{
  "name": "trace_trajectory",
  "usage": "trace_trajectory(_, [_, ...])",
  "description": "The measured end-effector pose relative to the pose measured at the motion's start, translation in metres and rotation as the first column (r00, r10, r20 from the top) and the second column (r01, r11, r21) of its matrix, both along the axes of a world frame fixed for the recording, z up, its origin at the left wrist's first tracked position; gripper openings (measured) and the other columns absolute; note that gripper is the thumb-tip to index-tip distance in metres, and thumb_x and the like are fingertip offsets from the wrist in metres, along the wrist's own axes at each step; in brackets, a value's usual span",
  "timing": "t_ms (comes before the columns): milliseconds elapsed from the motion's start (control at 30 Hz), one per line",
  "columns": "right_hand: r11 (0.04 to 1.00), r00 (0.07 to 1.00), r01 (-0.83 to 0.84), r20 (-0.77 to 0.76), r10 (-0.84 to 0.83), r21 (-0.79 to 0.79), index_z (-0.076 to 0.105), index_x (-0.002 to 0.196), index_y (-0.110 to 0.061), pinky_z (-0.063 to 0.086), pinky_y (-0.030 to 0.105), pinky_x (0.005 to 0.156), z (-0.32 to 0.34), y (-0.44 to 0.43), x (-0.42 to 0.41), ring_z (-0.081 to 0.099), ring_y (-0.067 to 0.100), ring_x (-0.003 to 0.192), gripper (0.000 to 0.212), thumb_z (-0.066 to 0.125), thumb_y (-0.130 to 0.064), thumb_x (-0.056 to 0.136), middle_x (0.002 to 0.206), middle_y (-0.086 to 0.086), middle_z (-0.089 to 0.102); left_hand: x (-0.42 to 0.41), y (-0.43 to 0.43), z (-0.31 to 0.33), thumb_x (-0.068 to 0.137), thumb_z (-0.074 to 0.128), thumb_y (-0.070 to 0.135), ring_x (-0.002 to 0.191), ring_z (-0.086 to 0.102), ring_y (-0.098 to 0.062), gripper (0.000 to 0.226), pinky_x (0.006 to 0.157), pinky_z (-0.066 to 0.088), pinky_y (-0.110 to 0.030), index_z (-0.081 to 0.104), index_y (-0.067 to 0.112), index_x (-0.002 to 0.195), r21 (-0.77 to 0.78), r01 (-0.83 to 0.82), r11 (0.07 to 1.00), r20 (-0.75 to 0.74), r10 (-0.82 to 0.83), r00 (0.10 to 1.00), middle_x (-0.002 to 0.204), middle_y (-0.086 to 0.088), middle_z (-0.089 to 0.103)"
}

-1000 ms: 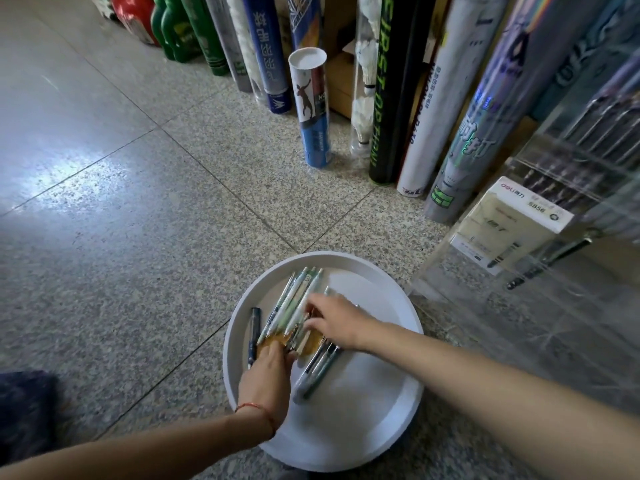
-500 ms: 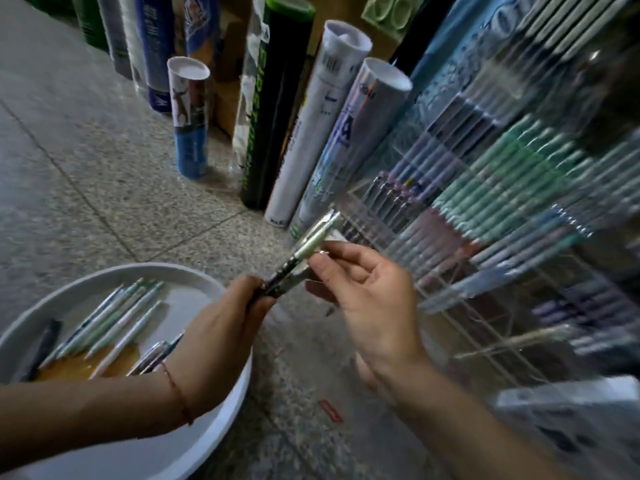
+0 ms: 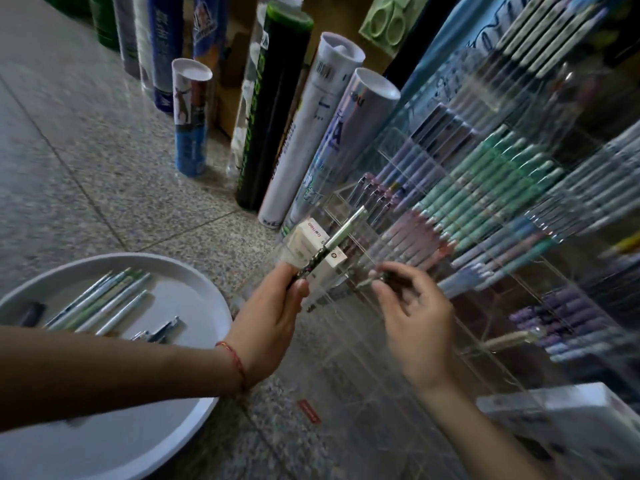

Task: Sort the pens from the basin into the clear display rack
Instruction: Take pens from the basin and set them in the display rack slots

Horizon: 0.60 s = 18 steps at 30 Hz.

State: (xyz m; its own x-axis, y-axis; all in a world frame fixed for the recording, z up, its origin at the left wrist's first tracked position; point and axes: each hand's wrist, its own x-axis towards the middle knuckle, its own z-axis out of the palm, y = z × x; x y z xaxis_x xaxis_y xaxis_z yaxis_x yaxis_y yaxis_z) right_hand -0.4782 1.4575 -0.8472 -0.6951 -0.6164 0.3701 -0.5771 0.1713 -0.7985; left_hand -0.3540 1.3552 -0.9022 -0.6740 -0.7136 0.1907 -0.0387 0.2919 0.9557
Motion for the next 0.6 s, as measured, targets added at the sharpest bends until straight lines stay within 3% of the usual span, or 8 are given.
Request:
trace_trajectory(100, [0.997,0.995,-0.02,0.097,0.013,0.072,0.06,0.087,-0.027,0.048,0.009,0.073,-0.011,-0.013,0.001,0.064,-0.004,0.077,0.033,0.068,0.003,0.079,0.087,-0.002,0.067,0.006,-0.001,-0.007,0.086,0.029,0.044,0.074,0.051,-0.016,0.022,0.068,0.044,-0.033,0.044,0.029,0.083,0.003,0.041,0.999,0.044,-0.041,0.998,0.078,0.002,0.051])
trace_trajectory(200, [0.989,0.985,-0.018,0.172,-0.007,0.144,0.059,0.088,-0.024,0.045,0.003,0.068,-0.019,-0.017,0.005,0.062,-0.012,0.074,0.028,0.069,0.0,0.08,0.084,-0.013,0.063,0.011,-0.001,-0.011,0.084,0.028,0.045,0.075,0.051,-0.017,0.028,0.069,0.044,-0.033,0.046,0.023,0.085,0.011,0.05,0.999,0.07,-0.051,0.996,0.08,-0.002,0.052])
trace_trajectory(300, [0.983,0.988,0.023,0.144,-0.05,0.185,0.058,0.09,-0.023,0.046,0.003,0.065,-0.022,-0.02,0.005,0.062,-0.008,0.07,0.023,0.07,-0.006,0.08,0.082,-0.015,0.062,0.012,0.001,-0.017,0.085,0.029,0.045,0.075,0.052,-0.019,0.028,0.068,0.044,-0.034,0.045,0.022,0.084,0.014,0.074,0.997,0.084,-0.075,0.994,0.079,-0.003,0.052])
trace_trajectory(467, [0.963,0.994,0.057,0.077,-0.08,0.265,0.057,0.093,-0.024,0.049,0.006,0.071,-0.019,-0.026,0.006,0.063,0.003,0.077,0.025,0.071,-0.008,0.08,0.083,-0.015,0.062,0.012,0.001,-0.025,0.089,0.032,0.044,0.057,0.045,-0.007,0.021,0.057,0.04,-0.027,0.04,0.026,0.08,0.018,0.14,0.99,0.08,-0.141,0.987,0.065,0.005,0.046])
trace_trajectory(600, [0.968,0.999,0.009,0.049,-0.022,0.25,0.051,0.123,-0.022,0.048,0.011,0.084,-0.001,-0.012,0.01,0.059,0.003,0.094,0.046,0.067,-0.007,0.083,0.106,-0.008,0.061,0.013,0.005,-0.028,0.09,0.031,0.049,0.053,0.039,-0.006,0.025,0.053,0.031,-0.019,0.04,0.027,0.079,-0.007,0.176,0.984,0.08,-0.175,0.981,0.059,0.008,0.041])
